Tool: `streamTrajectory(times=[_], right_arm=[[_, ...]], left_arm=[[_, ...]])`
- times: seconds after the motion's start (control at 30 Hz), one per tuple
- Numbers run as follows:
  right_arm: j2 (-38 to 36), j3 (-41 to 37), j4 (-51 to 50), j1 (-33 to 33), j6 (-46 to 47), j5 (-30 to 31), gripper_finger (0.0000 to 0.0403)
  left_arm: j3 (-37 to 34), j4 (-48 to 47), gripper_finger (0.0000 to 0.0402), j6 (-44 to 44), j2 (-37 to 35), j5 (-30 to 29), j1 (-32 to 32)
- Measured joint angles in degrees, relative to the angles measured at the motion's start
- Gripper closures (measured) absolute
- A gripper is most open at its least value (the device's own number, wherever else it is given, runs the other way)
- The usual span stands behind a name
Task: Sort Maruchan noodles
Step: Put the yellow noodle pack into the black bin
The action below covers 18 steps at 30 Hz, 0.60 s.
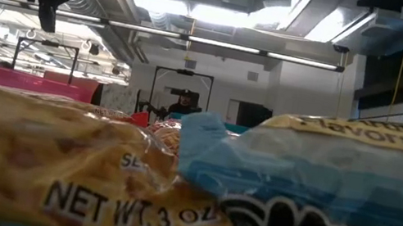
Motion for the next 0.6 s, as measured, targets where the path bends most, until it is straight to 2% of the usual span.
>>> streamTrajectory(times=[0.13,0.33,0.47,0.6], right_arm=[[8.28,14.59,-15.39,-7.34,3.30,-2.78,0.0224],[20.67,31.62,-30.99,-20.72,2.53,-17.40,0.0224],[28.74,37.40,-39.34,-28.74,0.98,-27.01,0.0224],[35.59,39.40,-42.97,-34.11,-1.46,-34.36,0.0224]], left_arm=[[0.01,-3.76,0.0399,-5.47,-0.01,0.09,0.00],[0.01,-7.50,0.0399,-7.91,0.01,0.14,-0.02],[0.01,-7.59,0.0399,-7.91,-0.01,0.16,0.00],[0.01,-7.59,0.0399,-7.93,-0.01,0.25,0.00]])
